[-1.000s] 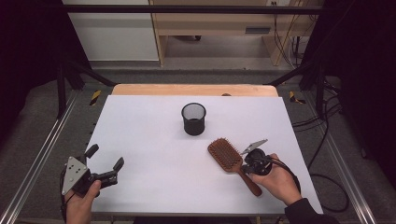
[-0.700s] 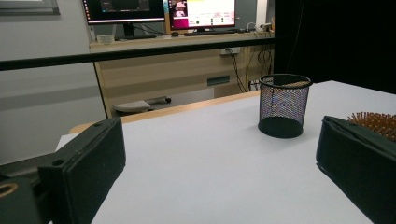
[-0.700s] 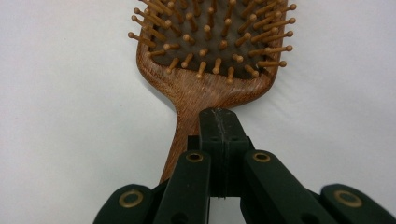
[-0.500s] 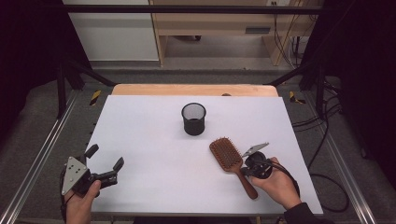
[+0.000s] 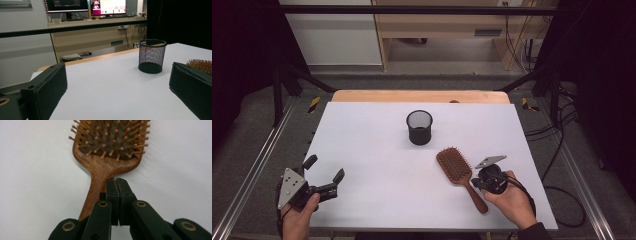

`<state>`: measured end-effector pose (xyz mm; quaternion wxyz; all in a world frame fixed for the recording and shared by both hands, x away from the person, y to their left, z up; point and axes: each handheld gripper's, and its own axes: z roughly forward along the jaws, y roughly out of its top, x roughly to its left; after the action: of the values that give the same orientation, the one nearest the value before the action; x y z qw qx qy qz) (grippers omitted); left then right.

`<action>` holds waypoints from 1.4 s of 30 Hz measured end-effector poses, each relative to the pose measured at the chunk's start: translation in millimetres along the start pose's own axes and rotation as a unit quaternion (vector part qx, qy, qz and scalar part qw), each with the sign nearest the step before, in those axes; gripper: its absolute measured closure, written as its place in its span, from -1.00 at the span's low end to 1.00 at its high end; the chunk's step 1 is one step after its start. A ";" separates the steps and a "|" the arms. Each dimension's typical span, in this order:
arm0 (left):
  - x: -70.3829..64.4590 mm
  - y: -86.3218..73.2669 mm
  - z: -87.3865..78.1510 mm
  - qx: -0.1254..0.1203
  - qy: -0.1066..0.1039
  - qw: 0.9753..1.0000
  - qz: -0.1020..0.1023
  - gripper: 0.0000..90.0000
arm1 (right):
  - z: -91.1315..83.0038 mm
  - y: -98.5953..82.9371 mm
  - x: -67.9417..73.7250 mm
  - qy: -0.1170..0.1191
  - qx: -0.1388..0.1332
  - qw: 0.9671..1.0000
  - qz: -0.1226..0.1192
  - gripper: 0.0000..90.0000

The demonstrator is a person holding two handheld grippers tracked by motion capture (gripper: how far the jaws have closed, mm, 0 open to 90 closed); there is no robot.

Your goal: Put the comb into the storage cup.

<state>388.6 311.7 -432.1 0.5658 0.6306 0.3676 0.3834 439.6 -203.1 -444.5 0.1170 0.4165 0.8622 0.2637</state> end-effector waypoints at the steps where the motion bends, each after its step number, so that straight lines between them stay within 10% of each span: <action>1: -0.2 0.0 0.1 0.000 0.000 1.000 0.001 -0.96 | -2.3 -0.4 1.2 -0.003 -0.005 1.000 0.002 0.97; 11: -0.3 -0.1 0.0 0.001 -0.001 1.000 0.001 -0.96 | -27.2 -4.3 13.2 -0.018 -0.071 0.997 0.005 0.32; 24: -0.5 -0.3 0.1 0.002 -0.001 1.000 0.001 -0.96 | -34.0 1.9 18.5 -0.044 -0.080 0.995 0.036 -0.62; 42: -0.5 -0.5 0.2 0.003 -0.002 1.000 0.001 -0.96 | -20.1 -6.4 20.8 -0.021 -0.032 0.999 0.038 -0.83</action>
<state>388.5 311.3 -432.7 0.5646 0.6332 0.3670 0.3816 413.9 -197.3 -430.8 0.1387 0.4507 0.8339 0.2867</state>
